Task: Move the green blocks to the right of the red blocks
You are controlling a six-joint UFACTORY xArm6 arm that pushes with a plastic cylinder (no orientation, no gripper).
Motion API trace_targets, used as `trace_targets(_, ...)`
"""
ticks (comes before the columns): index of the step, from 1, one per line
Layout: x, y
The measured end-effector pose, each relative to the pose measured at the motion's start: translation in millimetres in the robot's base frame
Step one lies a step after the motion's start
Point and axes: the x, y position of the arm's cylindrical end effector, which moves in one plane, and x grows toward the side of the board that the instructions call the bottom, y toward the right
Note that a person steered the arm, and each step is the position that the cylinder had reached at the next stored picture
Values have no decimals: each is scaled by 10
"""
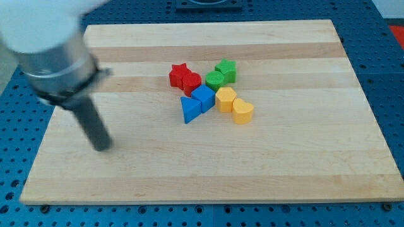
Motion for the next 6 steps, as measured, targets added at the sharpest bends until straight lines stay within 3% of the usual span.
trace_targets(1, -513, -439)
trace_targets(2, -1060, -471)
trace_targets(4, -2098, 167)
trace_targets(6, -2224, 1053)
